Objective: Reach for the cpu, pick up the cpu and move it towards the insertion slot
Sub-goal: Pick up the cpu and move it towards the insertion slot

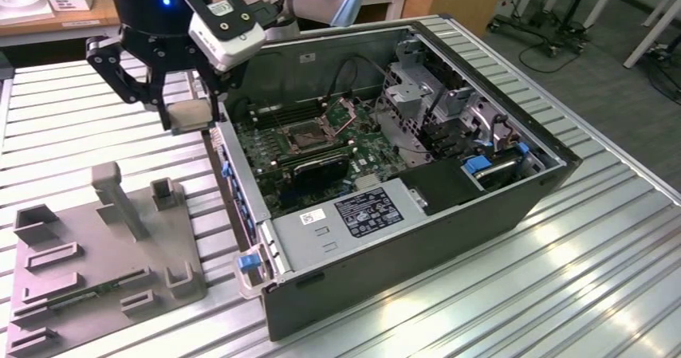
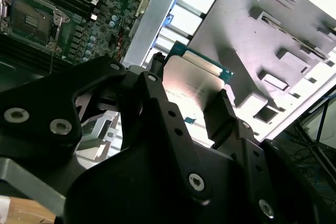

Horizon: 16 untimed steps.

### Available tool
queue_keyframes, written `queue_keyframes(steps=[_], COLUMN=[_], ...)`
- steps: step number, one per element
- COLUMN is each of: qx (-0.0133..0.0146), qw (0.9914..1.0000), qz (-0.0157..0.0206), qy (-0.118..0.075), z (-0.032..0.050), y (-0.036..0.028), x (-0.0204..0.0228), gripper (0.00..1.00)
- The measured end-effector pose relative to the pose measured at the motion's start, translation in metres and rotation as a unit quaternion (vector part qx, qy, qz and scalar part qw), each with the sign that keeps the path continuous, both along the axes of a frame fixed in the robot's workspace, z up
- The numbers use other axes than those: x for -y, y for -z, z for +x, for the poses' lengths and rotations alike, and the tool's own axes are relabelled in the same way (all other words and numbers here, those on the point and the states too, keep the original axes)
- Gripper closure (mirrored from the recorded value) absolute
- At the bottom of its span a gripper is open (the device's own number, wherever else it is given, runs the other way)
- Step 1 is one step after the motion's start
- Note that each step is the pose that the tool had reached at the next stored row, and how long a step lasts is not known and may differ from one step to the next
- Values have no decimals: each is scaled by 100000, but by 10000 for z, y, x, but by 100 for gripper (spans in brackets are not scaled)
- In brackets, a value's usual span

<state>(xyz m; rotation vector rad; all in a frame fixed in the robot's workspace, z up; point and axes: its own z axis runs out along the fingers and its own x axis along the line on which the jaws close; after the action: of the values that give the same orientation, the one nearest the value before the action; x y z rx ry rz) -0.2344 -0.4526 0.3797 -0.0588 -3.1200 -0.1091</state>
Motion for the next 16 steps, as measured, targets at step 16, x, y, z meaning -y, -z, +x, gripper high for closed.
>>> queue_keyframes(steps=[16], qx=[1], qw=[100000], qz=[2], qy=[2], z=[116], y=[0], x=[0], gripper=[45])
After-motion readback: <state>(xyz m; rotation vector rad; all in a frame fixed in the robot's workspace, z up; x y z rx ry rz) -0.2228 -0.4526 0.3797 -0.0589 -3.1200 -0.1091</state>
